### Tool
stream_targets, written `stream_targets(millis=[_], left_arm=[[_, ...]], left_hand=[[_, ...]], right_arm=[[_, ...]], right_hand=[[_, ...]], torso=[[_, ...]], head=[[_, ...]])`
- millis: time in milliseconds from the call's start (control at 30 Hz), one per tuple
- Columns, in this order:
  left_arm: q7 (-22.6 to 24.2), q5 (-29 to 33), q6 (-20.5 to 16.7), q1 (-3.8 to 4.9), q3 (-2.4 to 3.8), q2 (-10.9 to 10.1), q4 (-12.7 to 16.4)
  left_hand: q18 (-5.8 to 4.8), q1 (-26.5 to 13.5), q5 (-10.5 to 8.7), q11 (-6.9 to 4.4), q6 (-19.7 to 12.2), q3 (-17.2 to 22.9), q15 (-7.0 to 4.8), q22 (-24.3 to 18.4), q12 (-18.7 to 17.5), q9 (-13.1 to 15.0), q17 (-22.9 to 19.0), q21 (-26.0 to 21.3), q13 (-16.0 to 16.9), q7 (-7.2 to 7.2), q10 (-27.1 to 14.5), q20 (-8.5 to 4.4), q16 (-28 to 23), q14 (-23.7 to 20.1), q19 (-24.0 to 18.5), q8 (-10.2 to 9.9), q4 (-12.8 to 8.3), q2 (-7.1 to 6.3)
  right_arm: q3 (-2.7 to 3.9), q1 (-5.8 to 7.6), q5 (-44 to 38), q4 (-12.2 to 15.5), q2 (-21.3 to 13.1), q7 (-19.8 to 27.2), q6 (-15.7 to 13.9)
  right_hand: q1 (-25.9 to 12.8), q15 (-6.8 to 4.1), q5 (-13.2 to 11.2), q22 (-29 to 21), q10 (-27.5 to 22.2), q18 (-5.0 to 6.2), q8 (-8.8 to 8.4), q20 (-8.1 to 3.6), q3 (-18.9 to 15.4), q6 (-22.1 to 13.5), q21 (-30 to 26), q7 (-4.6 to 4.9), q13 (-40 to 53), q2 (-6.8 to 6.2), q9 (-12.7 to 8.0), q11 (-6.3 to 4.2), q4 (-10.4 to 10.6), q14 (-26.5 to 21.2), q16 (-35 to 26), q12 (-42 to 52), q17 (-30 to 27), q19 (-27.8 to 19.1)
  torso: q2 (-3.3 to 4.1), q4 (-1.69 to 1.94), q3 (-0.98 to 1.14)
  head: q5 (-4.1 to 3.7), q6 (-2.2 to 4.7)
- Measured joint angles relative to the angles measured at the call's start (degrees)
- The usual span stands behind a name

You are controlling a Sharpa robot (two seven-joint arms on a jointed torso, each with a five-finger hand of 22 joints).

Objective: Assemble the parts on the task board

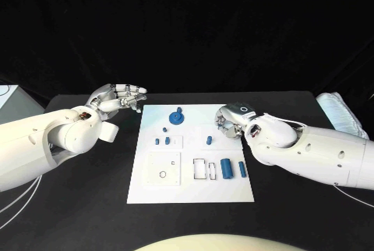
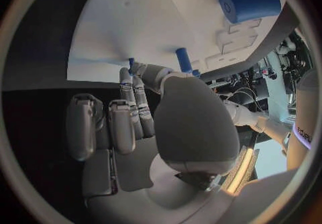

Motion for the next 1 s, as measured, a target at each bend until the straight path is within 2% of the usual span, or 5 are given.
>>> stream_targets(millis=[267,333,533,767,1000], left_arm=[[-0.03,0.01,-0.02,0.0,0.0,-0.04,-0.13],[-0.03,0.01,-0.03,0.0,0.0,-0.05,-0.13],[-0.03,0.06,-0.03,0.0,0.0,-0.07,0.03],[-0.03,0.25,-0.03,-0.02,-0.01,0.01,0.58],[-0.03,0.51,-0.03,-0.06,-0.02,0.38,1.41]], left_hand=[[0.0,0.0,0.0,0.0,0.0,0.0,0.0,0.0,0.0,0.0,0.0,0.0,0.0,0.0,0.0,0.0,0.0,0.0,0.0,0.0,0.0,0.0],[0.0,0.0,0.0,0.0,0.0,0.0,0.0,0.0,0.0,0.0,0.0,0.0,0.0,0.0,0.0,0.0,0.0,0.0,0.0,0.0,0.0,0.0],[0.0,0.0,0.0,0.0,0.0,0.0,0.0,-0.05,0.0,0.0,0.01,0.0,0.0,0.0,0.0,0.0,0.0,0.0,0.0,0.0,0.0,0.0],[0.0,0.0,0.0,0.0,0.0,0.0,0.0,-0.05,0.0,0.0,0.01,0.0,0.0,0.0,0.0,0.0,0.0,0.0,0.0,0.0,0.0,0.0],[0.0,0.0,0.0,0.0,0.0,0.0,0.0,-0.11,-0.25,-0.06,-0.07,0.0,-0.08,0.0,0.0,0.22,-0.29,0.0,0.22,0.0,0.0,0.0]], right_arm=[[0.52,0.48,0.47,3.3,-2.29,0.25,-3.58],[0.67,0.64,0.86,4.65,-3.15,0.34,-4.46],[0.8,0.76,2.35,8.82,-4.28,0.87,-6.34],[0.72,-0.24,3.97,12.71,-2.56,1.75,-7.3],[0.26,-2.16,4.66,13.48,1.81,2.62,-7.36]], right_hand=[[-0.08,0.0,0.0,0.0,0.0,0.0,0.0,0.0,0.01,0.17,0.0,-0.18,0.01,0.06,0.01,0.0,-0.01,0.0,0.0,0.0,0.0,0.0],[-0.08,0.0,-0.01,0.0,0.0,0.0,0.0,0.0,0.86,0.18,0.0,-0.18,0.0,0.05,0.18,0.0,-0.87,0.0,0.0,-0.01,0.0,0.0],[-0.08,0.0,-0.05,-0.01,0.0,0.0,0.0,0.0,0.86,0.18,0.24,-0.18,-0.02,0.05,0.24,0.0,-0.87,0.0,0.0,-0.02,0.0,0.0],[-0.1,0.01,-0.15,-0.01,0.0,0.0,0.0,0.0,0.92,0.18,0.23,-0.18,-0.11,0.05,0.23,0.0,-0.94,0.0,0.0,-0.09,0.0,0.0],[-0.31,0.01,-0.28,0.04,0.0,0.0,-0.01,0.0,1.51,0.18,0.23,-0.18,-0.13,0.26,0.2,0.0,-1.53,0.0,0.0,-0.38,-0.01,0.0]], torso=[[-0.02,-0.04,-0.02],[-0.02,-0.05,-0.04],[-0.03,-0.04,-0.06],[-0.03,0.04,-0.07],[-0.01,0.14,-0.12]], head=[[0.05,0.05],[0.09,0.1],[0.48,0.21],[1.69,0.08],[3.37,-0.32]])
